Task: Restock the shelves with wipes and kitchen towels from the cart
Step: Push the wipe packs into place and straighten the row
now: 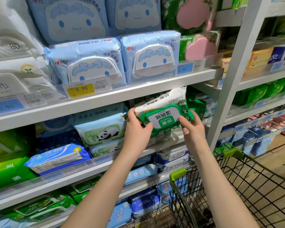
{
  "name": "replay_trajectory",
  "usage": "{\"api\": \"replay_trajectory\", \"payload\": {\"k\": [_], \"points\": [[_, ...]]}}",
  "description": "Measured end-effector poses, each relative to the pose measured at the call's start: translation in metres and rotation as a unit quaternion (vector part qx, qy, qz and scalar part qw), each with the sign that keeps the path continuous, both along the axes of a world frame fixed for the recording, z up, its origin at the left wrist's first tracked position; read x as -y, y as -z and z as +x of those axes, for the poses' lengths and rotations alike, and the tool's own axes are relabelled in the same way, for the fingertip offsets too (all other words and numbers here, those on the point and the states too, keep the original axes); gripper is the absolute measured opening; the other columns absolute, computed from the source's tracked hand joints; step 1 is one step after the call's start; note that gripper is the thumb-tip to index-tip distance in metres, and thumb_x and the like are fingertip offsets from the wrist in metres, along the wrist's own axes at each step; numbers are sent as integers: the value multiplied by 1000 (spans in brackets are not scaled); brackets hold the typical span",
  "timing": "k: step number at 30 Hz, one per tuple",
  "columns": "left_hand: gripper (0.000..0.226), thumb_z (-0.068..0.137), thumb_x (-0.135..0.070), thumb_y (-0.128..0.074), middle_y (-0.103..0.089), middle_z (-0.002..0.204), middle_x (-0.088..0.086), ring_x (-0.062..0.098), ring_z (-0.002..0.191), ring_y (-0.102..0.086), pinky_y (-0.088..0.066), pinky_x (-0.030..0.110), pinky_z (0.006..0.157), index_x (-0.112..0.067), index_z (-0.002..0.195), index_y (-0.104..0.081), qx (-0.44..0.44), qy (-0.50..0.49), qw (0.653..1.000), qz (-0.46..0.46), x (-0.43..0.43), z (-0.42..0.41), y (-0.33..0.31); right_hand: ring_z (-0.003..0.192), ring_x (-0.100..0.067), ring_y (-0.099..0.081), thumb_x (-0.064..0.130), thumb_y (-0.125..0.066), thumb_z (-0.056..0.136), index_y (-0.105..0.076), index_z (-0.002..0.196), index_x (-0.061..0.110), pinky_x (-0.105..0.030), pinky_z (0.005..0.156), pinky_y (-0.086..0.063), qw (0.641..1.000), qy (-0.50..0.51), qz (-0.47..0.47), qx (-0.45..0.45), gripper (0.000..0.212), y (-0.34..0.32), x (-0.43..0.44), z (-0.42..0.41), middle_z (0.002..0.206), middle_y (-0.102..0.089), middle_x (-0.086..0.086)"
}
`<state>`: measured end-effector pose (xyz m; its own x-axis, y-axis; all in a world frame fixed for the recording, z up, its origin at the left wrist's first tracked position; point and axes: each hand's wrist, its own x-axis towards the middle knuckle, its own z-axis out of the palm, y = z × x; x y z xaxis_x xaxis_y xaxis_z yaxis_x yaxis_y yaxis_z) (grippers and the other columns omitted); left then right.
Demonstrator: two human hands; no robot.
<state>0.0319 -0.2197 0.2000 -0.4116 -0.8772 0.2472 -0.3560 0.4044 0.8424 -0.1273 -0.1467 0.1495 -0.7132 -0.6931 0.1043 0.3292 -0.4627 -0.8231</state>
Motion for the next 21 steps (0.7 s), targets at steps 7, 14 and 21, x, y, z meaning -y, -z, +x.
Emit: {"api": "replay_trajectory", "payload": {"k": [7,14,21], "points": [[47,83,-22,-64,-53,107,1,22,99,-62,-53,39,85,-20,117,-33,-84,43,989,118,-10,3,16,105,-18,-65,1,-75,69,-48,124,17,-34,90,-53,995,-58,-12,-84,63,-8,-8,14,110,-69,-1],[43,95,-22,-55,-57,101,-2,25,96,-64,-54,39,88,-8,133,-40,-31,108,976,188,-18,10,13,111,-13,-61,3,-84,62,-48,123,24,-27,83,-54,965,46,69,-251,74,-46,-27,15,120,-61,1],[56,83,-24,-70,-46,124,-3,11,111,-46,-37,25,91,-18,134,-47,0,28,966,-259,-12,27,-7,118,-12,-37,23,-85,59,-47,133,19,-27,95,-34,751,107,223,-612,83,-75,-20,22,122,-52,-1]]}}
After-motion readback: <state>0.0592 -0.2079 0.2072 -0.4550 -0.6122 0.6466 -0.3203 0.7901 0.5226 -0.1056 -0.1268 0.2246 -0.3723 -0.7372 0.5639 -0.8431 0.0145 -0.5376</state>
